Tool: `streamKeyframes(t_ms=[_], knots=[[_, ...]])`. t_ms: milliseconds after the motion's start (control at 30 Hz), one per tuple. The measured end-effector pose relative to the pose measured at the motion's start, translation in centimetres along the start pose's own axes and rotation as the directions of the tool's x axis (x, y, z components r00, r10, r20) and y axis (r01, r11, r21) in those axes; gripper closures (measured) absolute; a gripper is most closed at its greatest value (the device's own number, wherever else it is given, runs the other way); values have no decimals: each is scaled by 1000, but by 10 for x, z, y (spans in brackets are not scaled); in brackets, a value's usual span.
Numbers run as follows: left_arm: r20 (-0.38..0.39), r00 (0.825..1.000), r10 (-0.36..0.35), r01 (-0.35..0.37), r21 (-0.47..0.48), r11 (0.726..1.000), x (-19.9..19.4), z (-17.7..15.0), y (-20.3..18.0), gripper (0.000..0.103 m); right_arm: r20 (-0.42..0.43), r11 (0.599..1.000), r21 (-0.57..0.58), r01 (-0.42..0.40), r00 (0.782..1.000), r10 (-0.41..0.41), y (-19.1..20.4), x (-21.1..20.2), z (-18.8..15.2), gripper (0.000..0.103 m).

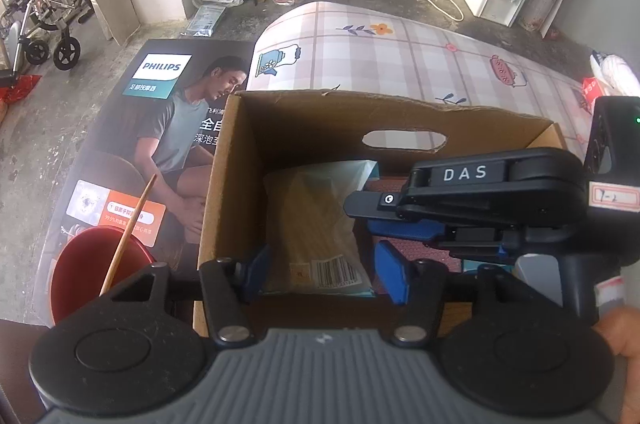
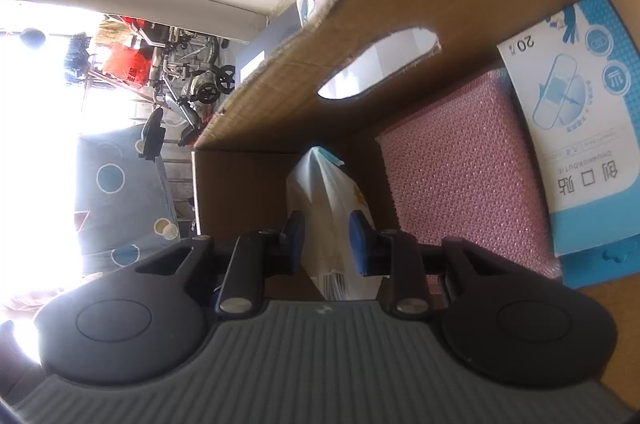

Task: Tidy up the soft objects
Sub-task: 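Move the left tool back to the blue-and-white wet-wipes pack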

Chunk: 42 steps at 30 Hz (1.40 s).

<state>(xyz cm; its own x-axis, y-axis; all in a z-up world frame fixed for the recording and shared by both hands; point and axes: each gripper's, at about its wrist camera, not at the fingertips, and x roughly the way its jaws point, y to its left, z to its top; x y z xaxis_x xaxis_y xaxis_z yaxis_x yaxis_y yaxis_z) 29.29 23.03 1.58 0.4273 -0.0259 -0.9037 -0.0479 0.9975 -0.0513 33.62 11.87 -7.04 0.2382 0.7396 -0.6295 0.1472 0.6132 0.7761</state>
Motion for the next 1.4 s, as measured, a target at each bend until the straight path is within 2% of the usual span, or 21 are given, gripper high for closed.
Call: streamKeyframes(t_ms=[233, 300, 533, 667, 800, 1000, 1167, 1300, 1400], knots=[[52, 997, -61, 62, -12, 998, -34, -11, -19, 31, 74, 996, -49, -74, 994, 78, 10, -62, -9, 61], [77, 994, -82, 83, 2, 997, -48, -17, -30, 26, 100, 993, -67, -94, 990, 101, 9, -85, -12, 60], [120, 973, -197, 187, 91, 978, -86, -39, -85, 23, 176, 980, -144, -138, 971, 162, -11, -185, -37, 58], [130, 954, -269, 245, 176, 953, -101, -56, -131, 21, 240, 975, -205, -91, 961, 140, -36, -256, -60, 54], [110, 935, -336, 302, 245, 921, -107, -71, -176, 21, 327, 977, -210, -37, 939, 106, -78, -328, -81, 53], [82, 915, -396, 346, 350, 871, -110, -94, -246, 21, 473, 984, -162, 71, 881, 14, -151, -422, -114, 50], [65, 914, -401, 334, 440, 834, -95, -106, -301, 22, 525, 991, -84, 107, 850, -47, -209, -459, -129, 50], [57, 924, -379, 294, 529, 796, -68, -107, -345, 31, 522, 996, 12, 91, 849, -84, -253, -455, -119, 50], [29, 940, -339, 259, 587, 767, -39, -107, -375, 39, 508, 995, 75, 69, 856, -97, -277, -443, -106, 52]])
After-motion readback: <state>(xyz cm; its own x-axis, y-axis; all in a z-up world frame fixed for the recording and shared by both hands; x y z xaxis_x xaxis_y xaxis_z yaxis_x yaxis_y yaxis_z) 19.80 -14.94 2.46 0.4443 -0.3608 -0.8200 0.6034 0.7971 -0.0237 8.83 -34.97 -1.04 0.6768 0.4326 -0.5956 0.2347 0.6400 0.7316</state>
